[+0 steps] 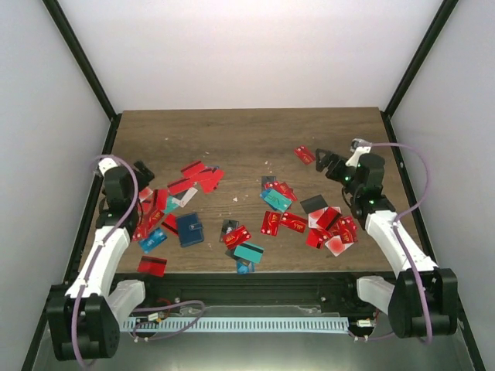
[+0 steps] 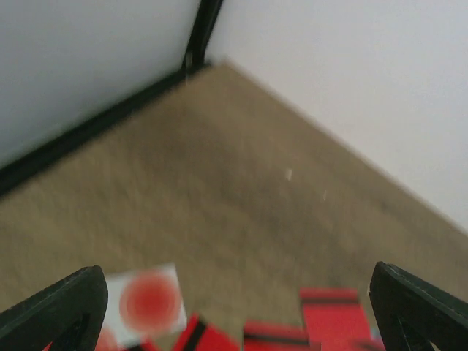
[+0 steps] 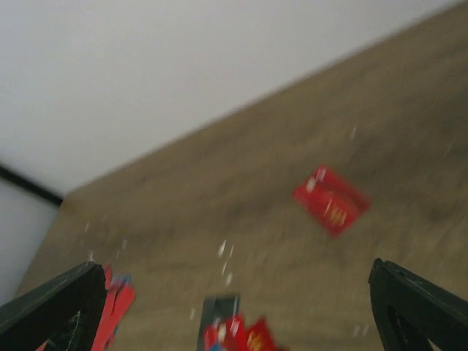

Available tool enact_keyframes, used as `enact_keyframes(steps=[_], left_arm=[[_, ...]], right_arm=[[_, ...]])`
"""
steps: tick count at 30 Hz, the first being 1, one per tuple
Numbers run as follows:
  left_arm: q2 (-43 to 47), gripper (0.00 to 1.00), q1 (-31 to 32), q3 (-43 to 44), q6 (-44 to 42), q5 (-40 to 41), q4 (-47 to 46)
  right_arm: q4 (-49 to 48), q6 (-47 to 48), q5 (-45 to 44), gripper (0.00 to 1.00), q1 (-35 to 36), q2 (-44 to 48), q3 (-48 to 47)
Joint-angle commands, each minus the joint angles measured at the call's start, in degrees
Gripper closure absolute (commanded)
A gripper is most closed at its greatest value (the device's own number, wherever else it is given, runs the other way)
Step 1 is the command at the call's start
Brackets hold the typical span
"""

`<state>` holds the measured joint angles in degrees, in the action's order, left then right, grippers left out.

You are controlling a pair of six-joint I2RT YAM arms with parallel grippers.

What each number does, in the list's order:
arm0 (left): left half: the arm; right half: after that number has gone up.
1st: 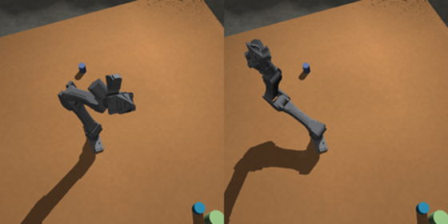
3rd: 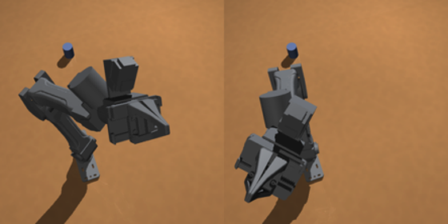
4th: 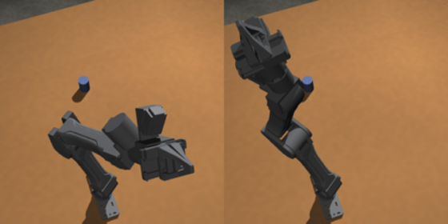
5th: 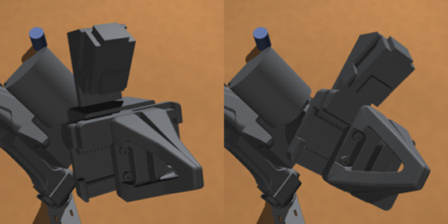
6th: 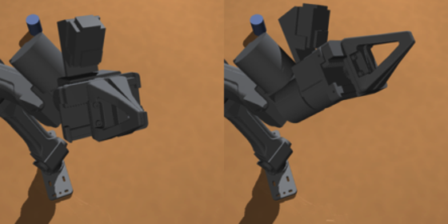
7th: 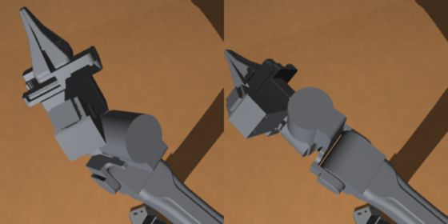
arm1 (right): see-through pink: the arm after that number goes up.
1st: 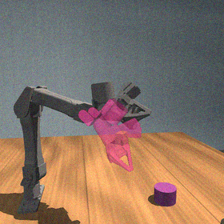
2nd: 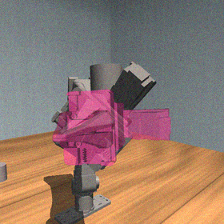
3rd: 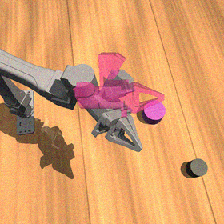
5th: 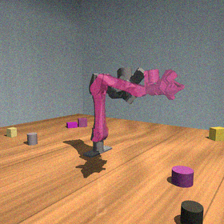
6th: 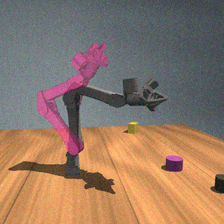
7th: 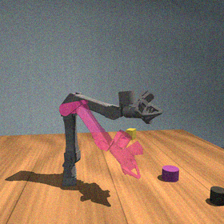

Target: Put the credit cards into the card holder

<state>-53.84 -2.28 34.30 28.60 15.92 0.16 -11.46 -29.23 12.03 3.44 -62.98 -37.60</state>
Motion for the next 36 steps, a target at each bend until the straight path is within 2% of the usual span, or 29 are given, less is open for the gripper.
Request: enact_keyframes(steps=[1,3,7,11,15,20,23,26,31,36], left_arm=[[-2.5,0.00,-1.2,-3.5,7.0,-13.6,10.4],[-2.7,0.00,-1.3,-5.5,6.0,-19.6,9.5],[-1.3,0.00,-0.8,-8.3,7.2,-26.2,12.7],[0.9,0.02,3.9,-7.3,8.6,-22.0,20.3],[3.8,0.12,11.9,-6.9,14.0,-17.3,26.1],[5.9,0.22,24.2,-7.4,22.5,-9.4,32.1],[5.9,0.33,28.3,-9.3,26.7,-6.8,33.1],[5.5,0.43,29.6,-11.9,28.4,-5.7,32.6],[4.8,0.45,30.1,-13.8,28.5,-2.7,29.8],[2.3,0.53,30.1,-16.4,27.1,-2.7,23.7]], right_arm=[[14.1,-3.7,11.7,0.00,3.7,0.3,-0.6],[15.7,-3.3,11.8,0.00,7.5,1.1,-0.3],[17.1,-3.2,10.9,0.00,17.5,0.6,-0.2],[17.2,-4.2,7.8,0.00,27.2,-3.1,-1.4],[18.3,-3.4,4.8,0.00,34.3,-8.7,-5.4],[18.8,-3.6,5.1,0.00,36.5,-12.1,-6.8],[18.8,-3.8,5.3,0.00,37.3,-12.8,-6.6],[18.6,-4.0,5.9,0.00,38.0,-13.5,-6.6],[18.7,-4.0,6.4,0.00,38.5,-14.1,-6.6],[19.1,-3.6,6.7,0.00,38.5,-14.9,-7.0]])
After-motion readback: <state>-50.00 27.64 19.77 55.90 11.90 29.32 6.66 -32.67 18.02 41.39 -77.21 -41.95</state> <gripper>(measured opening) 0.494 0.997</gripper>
